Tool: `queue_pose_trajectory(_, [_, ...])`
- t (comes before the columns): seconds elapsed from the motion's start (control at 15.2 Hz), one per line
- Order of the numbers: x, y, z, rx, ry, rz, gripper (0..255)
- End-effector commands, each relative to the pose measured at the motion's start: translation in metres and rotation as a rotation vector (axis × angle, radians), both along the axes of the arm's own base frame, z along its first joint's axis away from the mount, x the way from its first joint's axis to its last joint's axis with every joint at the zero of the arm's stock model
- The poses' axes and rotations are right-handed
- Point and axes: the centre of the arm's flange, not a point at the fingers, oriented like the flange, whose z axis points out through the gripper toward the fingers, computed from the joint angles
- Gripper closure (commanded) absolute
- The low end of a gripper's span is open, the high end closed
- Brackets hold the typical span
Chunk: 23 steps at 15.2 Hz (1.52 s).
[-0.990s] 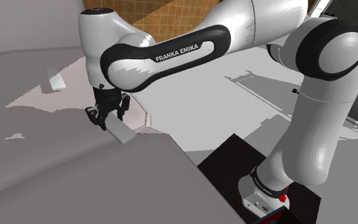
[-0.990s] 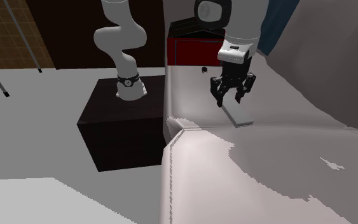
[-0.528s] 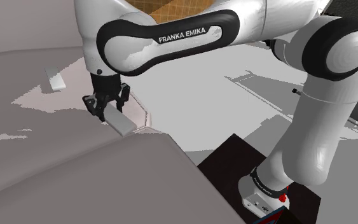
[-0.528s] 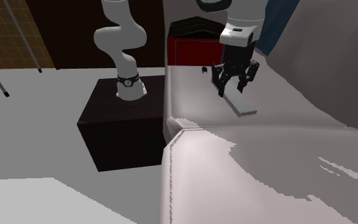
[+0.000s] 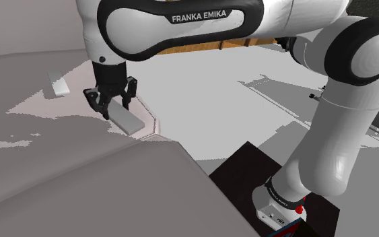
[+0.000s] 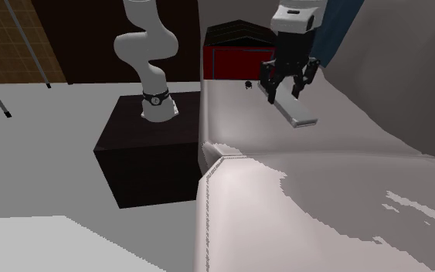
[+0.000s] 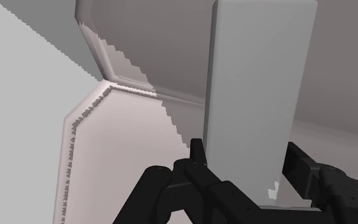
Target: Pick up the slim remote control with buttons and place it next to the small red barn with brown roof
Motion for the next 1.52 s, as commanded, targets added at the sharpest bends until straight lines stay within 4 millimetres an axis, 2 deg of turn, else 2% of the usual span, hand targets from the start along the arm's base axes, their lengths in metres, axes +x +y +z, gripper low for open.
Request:
queue_pose_trajectory(0.0, [0.001,-0.001,0.012,0.0,0.0,0.0,255])
queue_pose_trajectory(1.45, [0.001,-0.001,0.124,0.0,0.0,0.0,255])
